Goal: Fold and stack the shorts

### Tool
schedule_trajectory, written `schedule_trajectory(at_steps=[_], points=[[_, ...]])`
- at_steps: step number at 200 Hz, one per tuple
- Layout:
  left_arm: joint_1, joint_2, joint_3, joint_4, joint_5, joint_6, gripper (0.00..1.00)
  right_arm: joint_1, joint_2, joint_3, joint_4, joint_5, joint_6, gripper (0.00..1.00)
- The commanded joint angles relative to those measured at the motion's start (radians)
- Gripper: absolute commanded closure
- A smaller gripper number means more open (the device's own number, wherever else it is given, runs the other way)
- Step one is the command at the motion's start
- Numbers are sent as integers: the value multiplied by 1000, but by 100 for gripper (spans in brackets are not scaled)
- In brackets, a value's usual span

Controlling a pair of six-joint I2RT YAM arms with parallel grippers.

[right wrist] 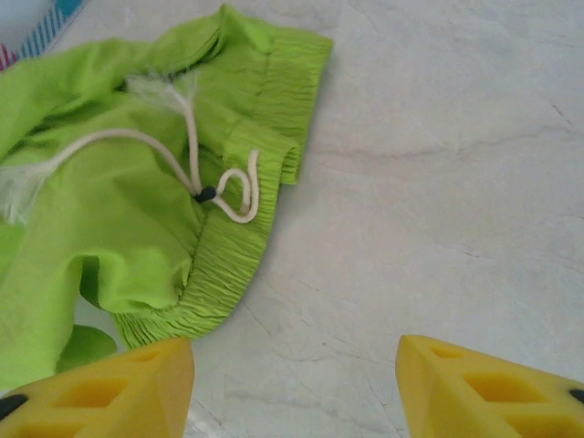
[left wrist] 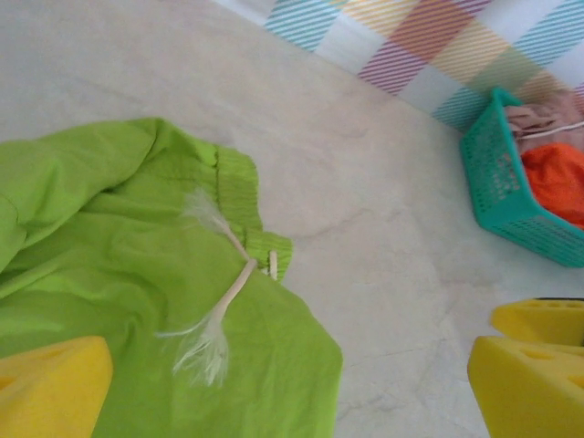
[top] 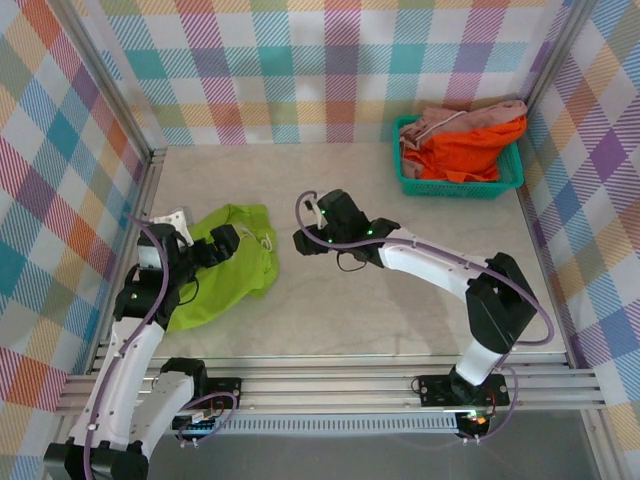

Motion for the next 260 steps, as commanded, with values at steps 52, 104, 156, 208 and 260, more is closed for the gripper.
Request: schedule_trajectory(at_steps=[52,104,156,208,260], points=[[-13,253,59,-49,21,-63,5,-21,15,-53,139,-183,317,27],[-200,566,200,-123,-122,-14,10,-32,-120,-197,113,-90,289,11],[-205,637,180,-106,-138,-36,53,-31,-129,-328,231,-175,446,13],[-204,451,226,-116,-71,-4,98,28,34,-292,401,-255,639,15],[-203,341,284,-21,126,-47,99,26,100,-311,619,-259,833,18]])
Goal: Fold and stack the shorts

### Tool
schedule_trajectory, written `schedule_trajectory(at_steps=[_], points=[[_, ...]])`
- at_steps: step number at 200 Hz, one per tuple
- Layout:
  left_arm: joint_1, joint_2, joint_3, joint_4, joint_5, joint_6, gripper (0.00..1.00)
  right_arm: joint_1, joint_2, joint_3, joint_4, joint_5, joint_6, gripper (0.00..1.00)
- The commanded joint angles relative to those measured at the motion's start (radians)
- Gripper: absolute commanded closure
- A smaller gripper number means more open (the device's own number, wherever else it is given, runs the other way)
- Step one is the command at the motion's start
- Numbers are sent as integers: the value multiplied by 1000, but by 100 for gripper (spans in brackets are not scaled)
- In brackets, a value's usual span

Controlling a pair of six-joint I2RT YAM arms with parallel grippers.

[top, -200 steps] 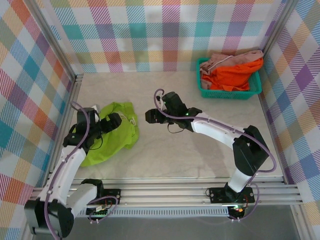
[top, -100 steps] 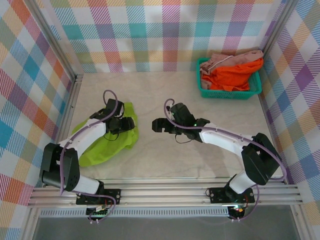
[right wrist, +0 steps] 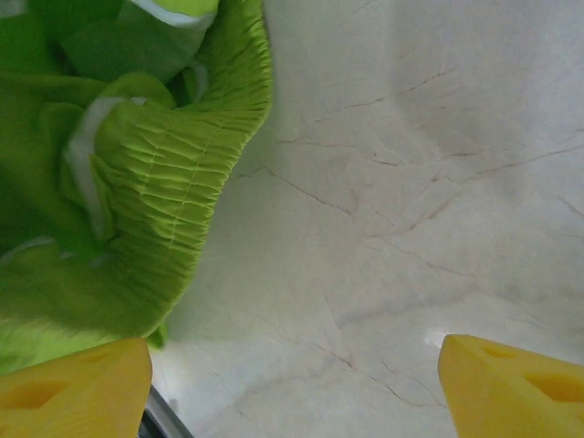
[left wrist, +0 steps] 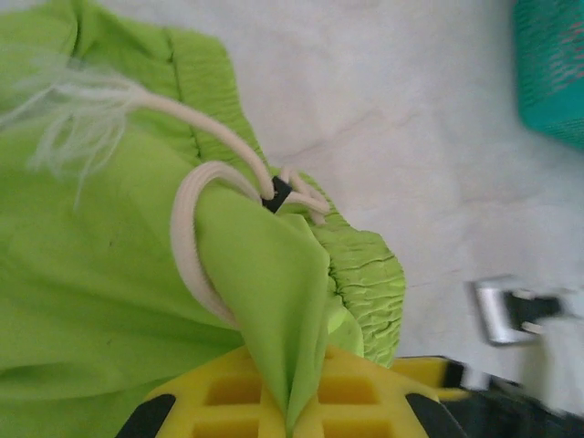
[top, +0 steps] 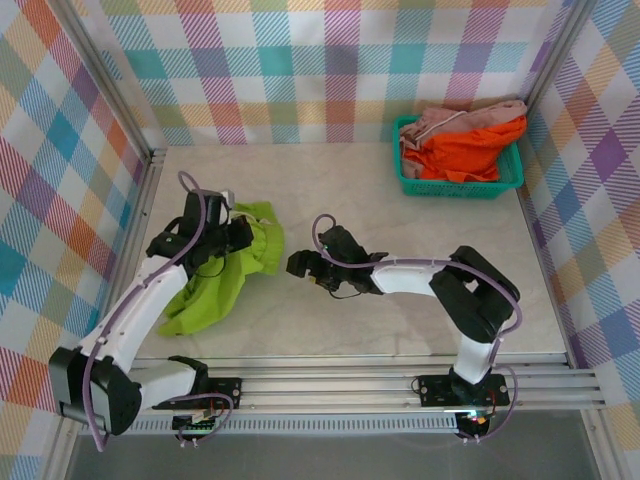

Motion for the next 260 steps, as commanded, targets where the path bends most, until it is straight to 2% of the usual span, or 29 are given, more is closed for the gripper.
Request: schedule_trajectory(at_steps=[1,25,52,59,67,88,101,114,122,155,179,198,214,230,238,252,260], points=[[1,-34,36,89,150,-26,98,-8,-28,8,144,1,99,18],[0,8,48,149,206,-48,91,-59,-175,-66,67,74,40,18],[-28,97,3,315,296,-118,80,-155,-404,-128,-198,175,-108,18],[-54,125,4,349,296,-125,73,-186,-456,-135,-267,193,-145,18],[-87,162,23,357,287,-114,59,-216,-505,-137,-327,199,-193,19],[-137,225,115,266,226,-52,36,-245,-565,-101,-453,183,-317,19],[-132,194,129,204,130,-47,25,-245,-546,-77,-460,98,-344,19],[-108,134,114,146,14,-61,9,-226,-501,-64,-420,16,-336,19],[-72,99,93,111,-10,-75,5,-204,-470,-50,-398,4,-340,19],[163,-5,-43,8,39,-131,4,-82,-244,128,-400,5,-381,17],[243,-21,-91,-60,-21,-125,4,-35,-73,275,-458,16,-369,17],[266,1,-130,-54,-45,-132,4,-16,21,354,-534,79,-358,16],[265,46,-158,-14,-15,-132,6,-15,74,378,-569,121,-337,17],[259,103,-164,2,-2,-130,10,-14,106,386,-595,147,-324,21],[252,133,-160,1,-11,-123,11,-14,117,379,-593,157,-317,26],[235,179,-157,2,-35,-112,16,-14,122,356,-568,154,-303,39],[226,204,-158,11,-46,-109,23,-15,123,348,-558,152,-296,47]])
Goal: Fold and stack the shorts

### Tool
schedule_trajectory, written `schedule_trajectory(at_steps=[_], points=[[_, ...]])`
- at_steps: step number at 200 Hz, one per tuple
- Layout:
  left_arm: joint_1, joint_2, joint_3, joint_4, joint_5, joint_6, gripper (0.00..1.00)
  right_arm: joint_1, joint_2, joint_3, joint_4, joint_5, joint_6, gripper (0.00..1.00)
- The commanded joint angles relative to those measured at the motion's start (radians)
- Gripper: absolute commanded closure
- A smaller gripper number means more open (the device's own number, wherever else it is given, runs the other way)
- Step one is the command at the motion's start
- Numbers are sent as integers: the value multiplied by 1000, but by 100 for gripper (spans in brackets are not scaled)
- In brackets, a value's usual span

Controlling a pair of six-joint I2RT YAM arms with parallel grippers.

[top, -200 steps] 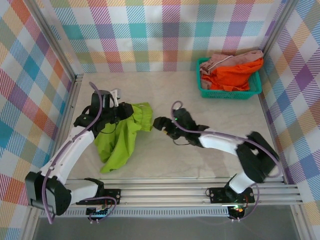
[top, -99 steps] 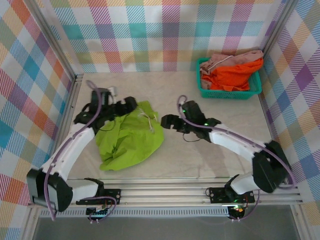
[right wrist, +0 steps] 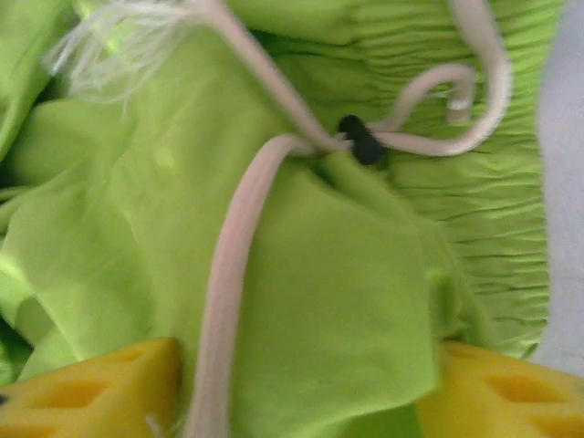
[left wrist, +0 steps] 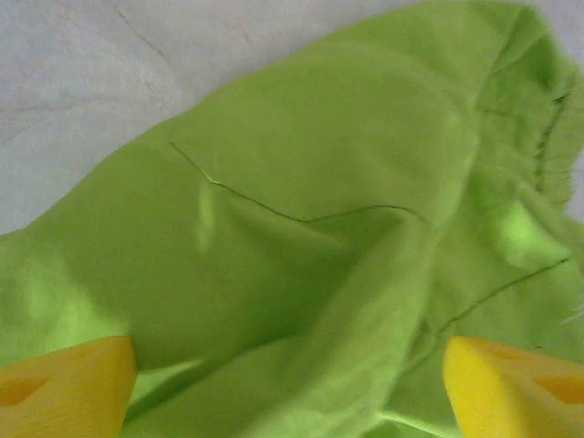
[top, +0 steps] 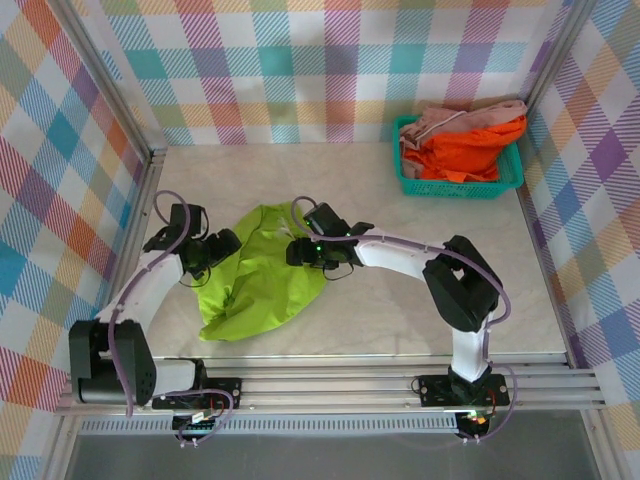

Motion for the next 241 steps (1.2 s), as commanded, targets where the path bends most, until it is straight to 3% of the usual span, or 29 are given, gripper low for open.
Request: schedule_trajectory(at_steps=[1,16,28,45,54,78,118,134,145,159,168,175,213,241], points=[[-21,57,-8,8,-31,14,24,-2,17,-18,-43,31,31,49],[-28,95,-11,36,-28,11,42,-7,9,-23,-48,42,35,66],[-31,113,-2,55,-23,8,66,-26,-13,-31,-57,64,38,79],[-31,122,37,81,-11,4,90,-78,-62,-52,-58,66,39,100],[-31,127,81,72,-15,5,100,-118,-98,-61,-65,63,33,100],[-29,146,234,32,-47,33,100,-202,-215,-68,-105,68,-30,100],[1,234,419,20,-43,54,100,-207,-391,-74,-200,135,-128,100],[9,301,482,29,8,74,91,-205,-415,-101,-203,99,-108,93],[13,337,513,52,44,92,77,-198,-412,-111,-202,88,-110,87],[23,348,535,79,70,108,47,-192,-390,-110,-201,55,-132,49],[27,328,540,93,91,120,30,-192,-381,-100,-224,38,-147,41],[28,301,537,93,98,128,22,-192,-383,-97,-239,40,-163,37],[-28,82,378,-63,116,50,20,-204,-417,-99,-314,110,-242,25],[-166,-90,133,-125,-43,-70,20,-211,-371,-101,-292,8,-225,23]])
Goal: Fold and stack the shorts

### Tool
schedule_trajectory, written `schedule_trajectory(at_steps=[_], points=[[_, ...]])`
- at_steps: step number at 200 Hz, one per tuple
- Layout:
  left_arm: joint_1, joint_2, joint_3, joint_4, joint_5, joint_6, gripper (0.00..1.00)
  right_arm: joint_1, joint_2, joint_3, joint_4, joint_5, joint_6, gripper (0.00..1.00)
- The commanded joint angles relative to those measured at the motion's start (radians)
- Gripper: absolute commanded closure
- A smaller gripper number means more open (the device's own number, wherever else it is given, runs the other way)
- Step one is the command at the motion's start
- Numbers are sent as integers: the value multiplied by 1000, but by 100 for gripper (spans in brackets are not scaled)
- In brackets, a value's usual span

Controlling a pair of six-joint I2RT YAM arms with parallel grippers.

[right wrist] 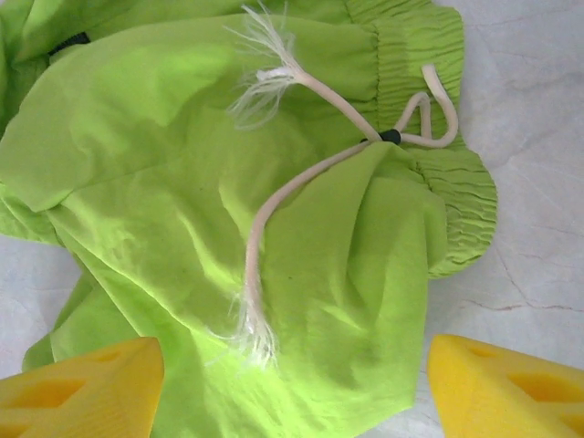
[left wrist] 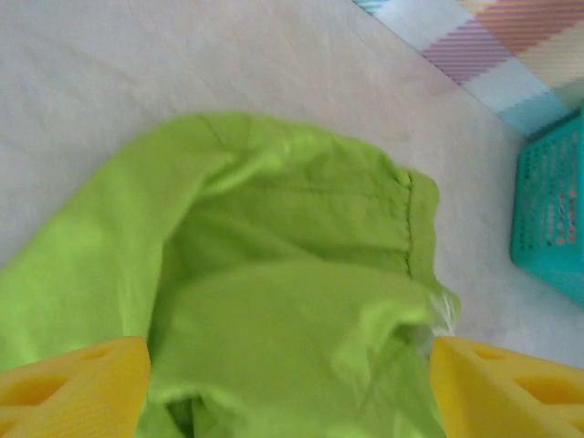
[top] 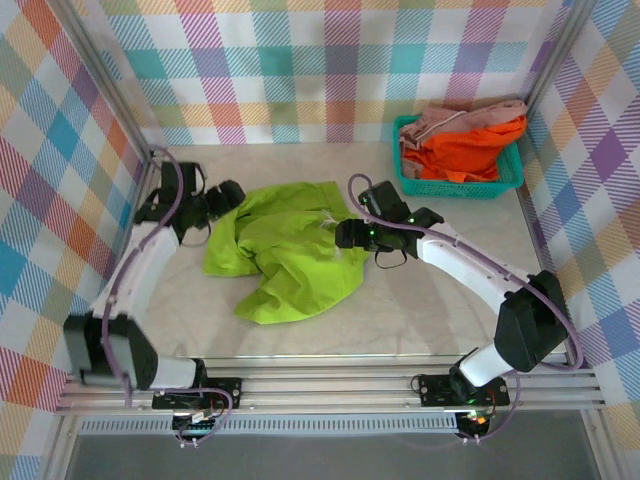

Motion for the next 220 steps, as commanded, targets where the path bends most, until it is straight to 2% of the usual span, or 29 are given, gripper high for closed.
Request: schedule_trajectory(at_steps=[1,12,36,71,106,133,166,196,210,220], points=[[-103,-109,-174,-130,-110,-114,20,-9,21,5,-11,-78,-20,23],[-134,-174,-255,-163,-176,-192,22,-16,37,-7,0,-106,17,22],[-169,-288,-396,-211,-215,-324,25,-72,22,-91,69,-159,116,23],[-247,-331,-471,-314,-296,-421,26,-169,-49,-232,176,-219,201,25],[-263,-297,-555,-225,-189,-484,32,-190,-86,-282,184,-220,199,25],[-293,-238,-568,-201,-198,-497,34,-204,-102,-299,183,-221,191,25],[-305,-142,-582,-111,-158,-510,39,-216,-109,-320,195,-233,194,26],[-322,-85,-555,-80,-167,-514,57,-218,-116,-340,204,-240,199,26],[-323,-85,-535,-83,-173,-512,77,-221,-119,-351,209,-239,203,26],[-323,-94,-510,-108,-200,-501,86,-222,-121,-358,209,-240,206,26]])
